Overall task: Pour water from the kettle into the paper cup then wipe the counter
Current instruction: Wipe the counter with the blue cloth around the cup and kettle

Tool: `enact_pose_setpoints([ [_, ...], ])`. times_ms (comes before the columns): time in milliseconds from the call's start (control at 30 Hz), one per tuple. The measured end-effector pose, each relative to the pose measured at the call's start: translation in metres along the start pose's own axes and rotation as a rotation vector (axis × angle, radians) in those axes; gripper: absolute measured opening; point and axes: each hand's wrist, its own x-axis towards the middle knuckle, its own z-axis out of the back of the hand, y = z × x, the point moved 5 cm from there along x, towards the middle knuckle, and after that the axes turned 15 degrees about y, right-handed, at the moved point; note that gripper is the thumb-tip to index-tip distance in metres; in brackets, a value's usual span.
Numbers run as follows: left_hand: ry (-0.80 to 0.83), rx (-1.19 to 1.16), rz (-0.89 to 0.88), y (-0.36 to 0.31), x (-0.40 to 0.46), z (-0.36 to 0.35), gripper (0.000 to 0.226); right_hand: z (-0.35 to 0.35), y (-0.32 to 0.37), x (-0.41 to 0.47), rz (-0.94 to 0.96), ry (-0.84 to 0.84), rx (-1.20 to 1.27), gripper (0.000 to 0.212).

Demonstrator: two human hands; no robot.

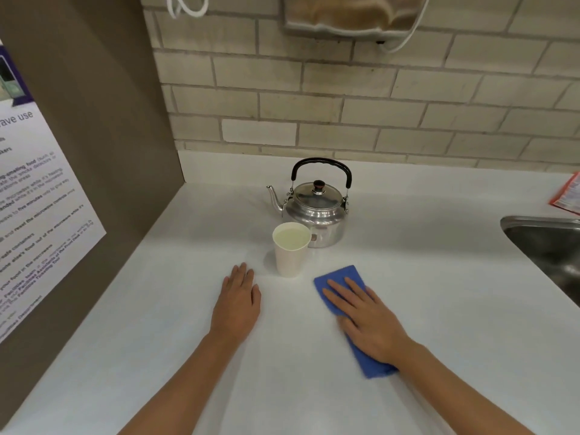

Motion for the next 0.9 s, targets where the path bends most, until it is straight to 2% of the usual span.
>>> enact_pose_setpoints([
  [100,0.041,0.030,-0.015,0.003,0.000,-0.001,0.048,0.013,-0.035,0.000,-0.174,0.012,0.033,0.053],
  [200,0.058,0.093,-0.035,0.008,-0.004,-0.003,0.050,0.023,-0.023,0.020,-0.286,-0.016,0.079,0.053],
  [367,0.045,0.134,-0.041,0.011,-0.006,-0.006,0.051,0.004,0.044,0.023,-0.152,-0.018,0.046,0.056],
  [467,0.040,0.139,-0.058,0.012,-0.008,-0.006,0.051,-0.007,0.039,-0.005,-0.073,-0.026,0.018,0.056],
  [600,0.059,0.120,-0.098,0.018,-0.013,-0.005,0.051,0.005,-0.005,-0.019,-0.254,-0.012,0.059,0.053],
  [700,0.051,0.107,-0.121,0.026,-0.019,-0.003,0.050,0.009,0.008,-0.005,-0.383,-0.013,0.131,0.054],
  [767,0.042,0.110,-0.134,0.032,-0.023,-0.002,0.050,0.005,0.039,0.008,-0.379,-0.015,0.138,0.055],
  [900,0.011,0.106,-0.154,0.035,-0.028,0.001,0.049,-0.010,0.102,0.015,-0.219,-0.035,0.066,0.057],
])
